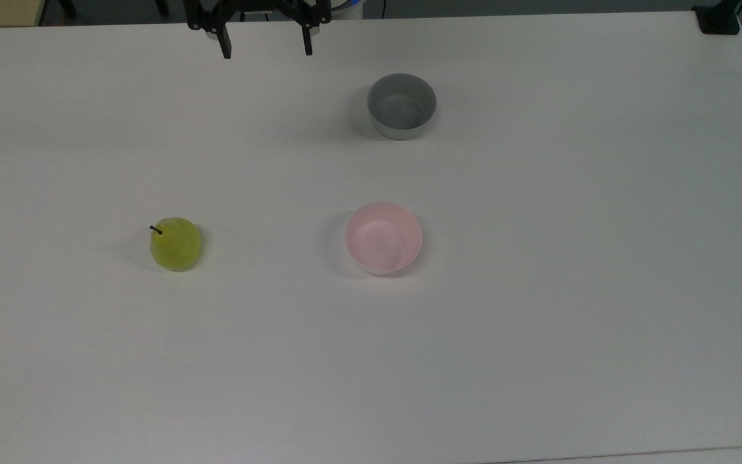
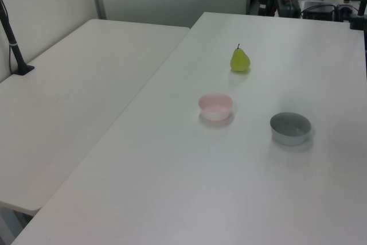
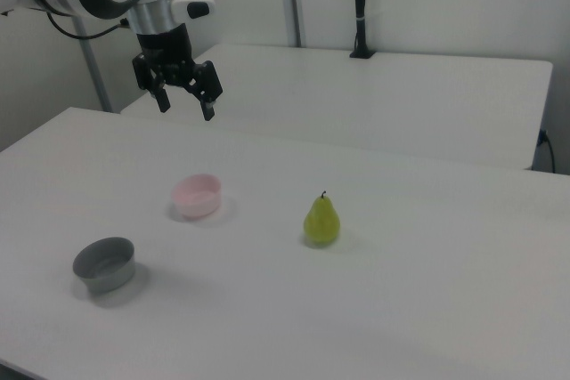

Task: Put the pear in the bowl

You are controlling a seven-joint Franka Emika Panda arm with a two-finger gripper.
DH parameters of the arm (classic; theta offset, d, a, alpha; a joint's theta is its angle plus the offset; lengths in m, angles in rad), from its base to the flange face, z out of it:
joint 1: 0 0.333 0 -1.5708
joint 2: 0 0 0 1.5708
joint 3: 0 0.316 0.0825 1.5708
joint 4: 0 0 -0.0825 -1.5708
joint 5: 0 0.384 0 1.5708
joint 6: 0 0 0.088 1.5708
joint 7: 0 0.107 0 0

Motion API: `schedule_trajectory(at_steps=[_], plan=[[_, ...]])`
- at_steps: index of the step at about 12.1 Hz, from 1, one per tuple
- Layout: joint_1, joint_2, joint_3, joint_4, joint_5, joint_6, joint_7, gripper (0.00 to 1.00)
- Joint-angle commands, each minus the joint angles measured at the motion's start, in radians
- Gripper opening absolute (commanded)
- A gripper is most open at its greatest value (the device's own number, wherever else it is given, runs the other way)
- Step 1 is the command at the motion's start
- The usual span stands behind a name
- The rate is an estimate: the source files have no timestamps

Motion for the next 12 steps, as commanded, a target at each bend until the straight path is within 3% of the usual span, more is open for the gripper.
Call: schedule_trajectory(at_steps=[1, 4, 9, 12], plan=[[0.003, -0.020, -0.007, -0.022, 0.019, 0.011, 0.002, 1.00], [0.000, -0.019, -0.007, -0.022, 0.019, 0.011, -0.059, 1.00], [-0.083, -0.002, -0.008, -0.006, 0.007, -0.003, -0.470, 1.00], [-0.103, 0.020, -0.014, 0.008, -0.032, -0.004, -0.516, 1.00]])
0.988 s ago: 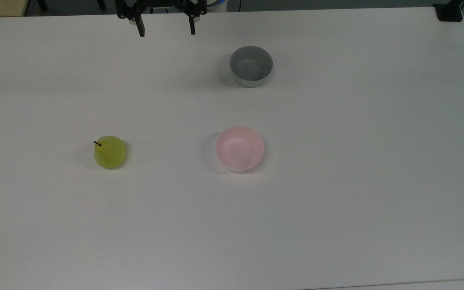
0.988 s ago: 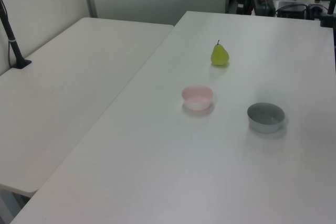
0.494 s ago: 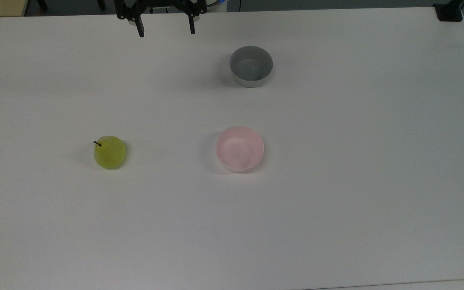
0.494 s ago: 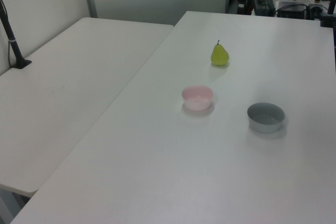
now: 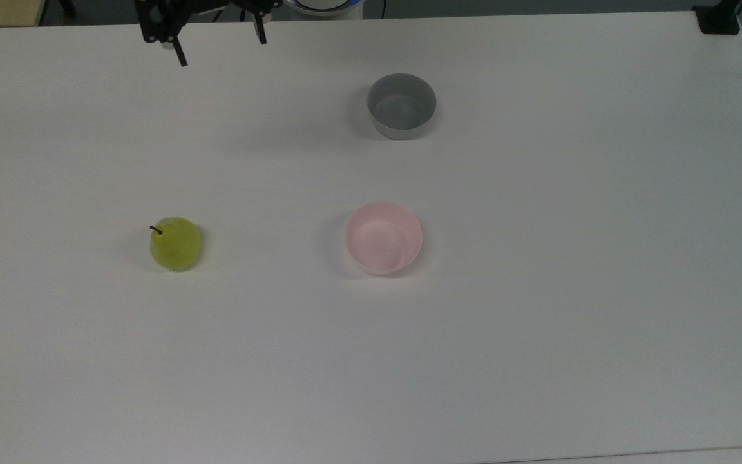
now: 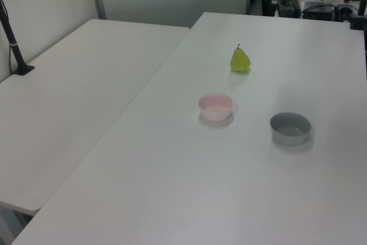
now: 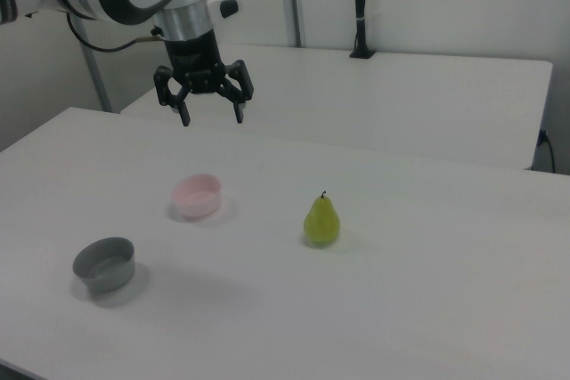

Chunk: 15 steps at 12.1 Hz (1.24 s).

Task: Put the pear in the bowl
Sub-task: 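Move the open gripper over the green pear and lower it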

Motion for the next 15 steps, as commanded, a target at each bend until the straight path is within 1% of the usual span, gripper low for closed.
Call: schedule_trajectory(at_steps=[1, 3, 5, 6, 7, 10, 12, 15], plan=[[-0.022, 0.026, -0.013, 0.008, -0.048, -0.004, -0.071, 1.00], [-0.058, 0.054, -0.019, 0.008, -0.053, 0.011, -0.078, 1.00], [-0.059, 0.074, -0.039, 0.006, -0.053, 0.032, -0.064, 1.00], [-0.059, 0.078, -0.059, 0.002, -0.042, 0.069, -0.043, 1.00], [-0.059, 0.097, -0.067, 0.001, -0.040, 0.095, -0.020, 1.00], [-0.057, 0.147, -0.068, 0.001, -0.040, 0.169, 0.126, 1.00], [-0.052, 0.183, -0.070, 0.003, -0.051, 0.189, 0.210, 1.00], [-0.052, 0.225, -0.070, 0.003, -0.051, 0.244, 0.272, 1.00]])
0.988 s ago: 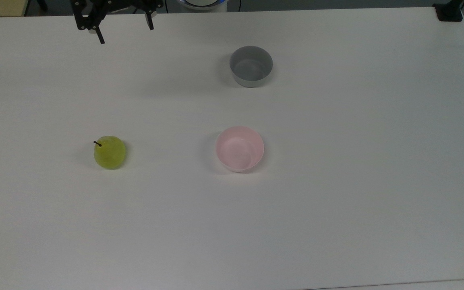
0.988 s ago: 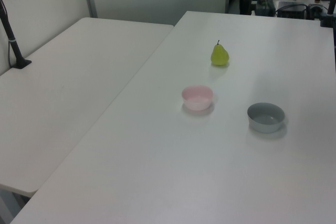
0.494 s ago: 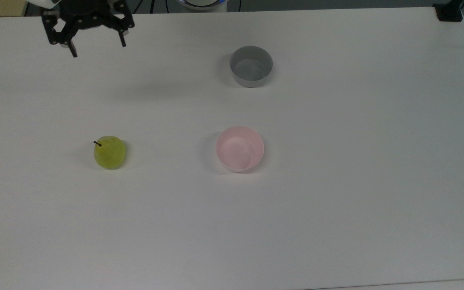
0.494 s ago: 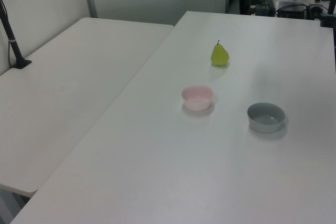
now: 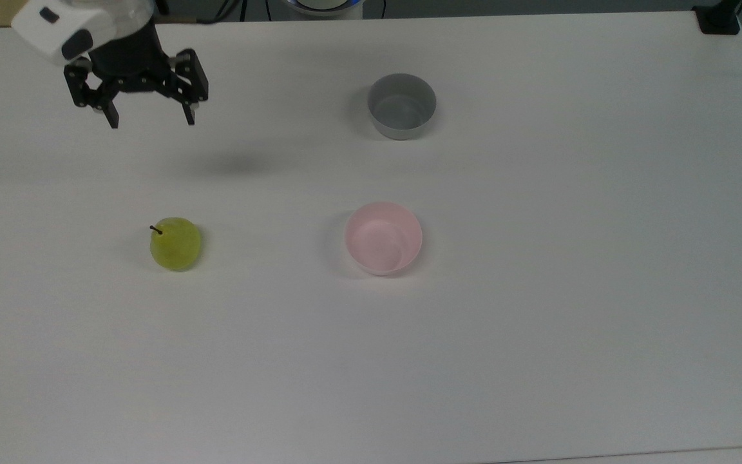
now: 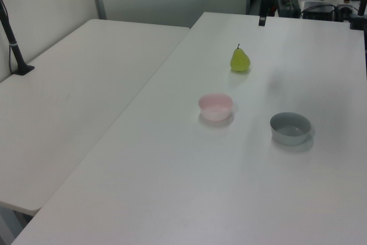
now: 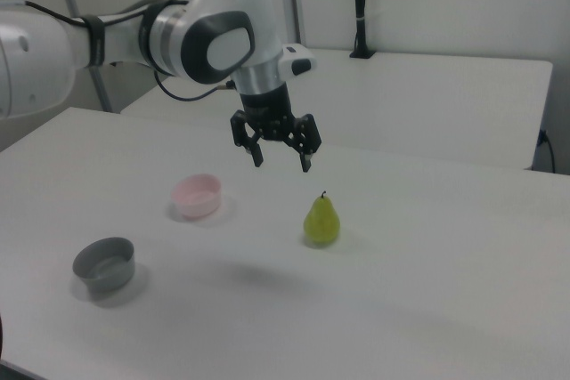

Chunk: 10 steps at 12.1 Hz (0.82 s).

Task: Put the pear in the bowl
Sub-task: 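Move the open gripper over the green pear and lower it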

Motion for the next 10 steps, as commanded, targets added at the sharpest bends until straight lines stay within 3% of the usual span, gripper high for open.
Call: schedule_trajectory(at_steps=[1, 10], plan=[[0.011, 0.056, -0.008, 0.004, -0.008, 0.082, 0.105, 1.00], [0.014, 0.231, -0.008, 0.000, -0.009, 0.332, 0.168, 1.00]])
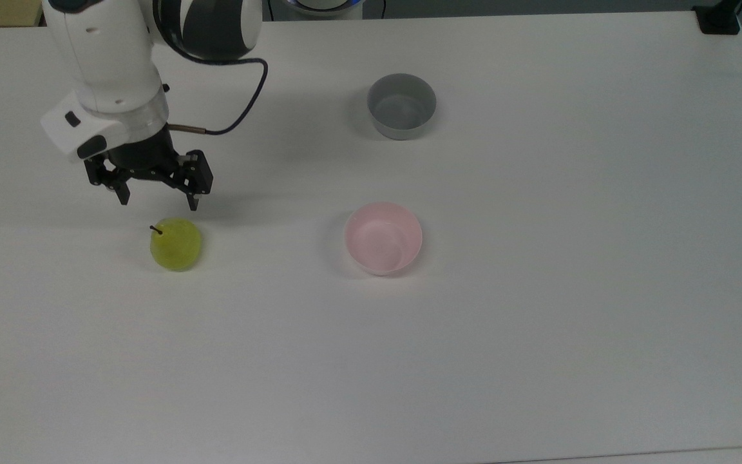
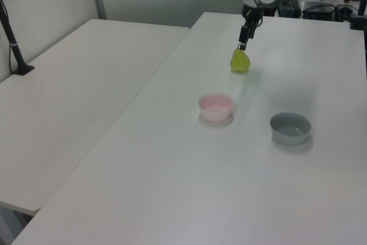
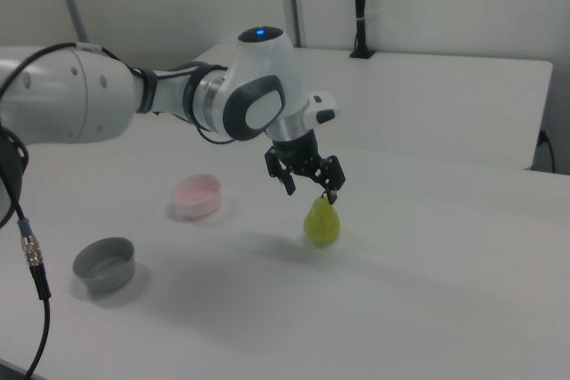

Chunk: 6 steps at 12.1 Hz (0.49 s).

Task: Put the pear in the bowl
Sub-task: 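Move the open gripper over the green pear and lower it, then close the gripper around the green pear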

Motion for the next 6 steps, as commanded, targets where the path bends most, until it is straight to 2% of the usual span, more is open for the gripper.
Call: schedule_trajectory(at_steps=[1, 6], plan=[[0.014, 0.038, -0.008, -0.001, -0.009, 0.085, 0.032, 1.00], [0.015, 0.085, -0.008, -0.001, -0.006, 0.136, 0.037, 1.00]])
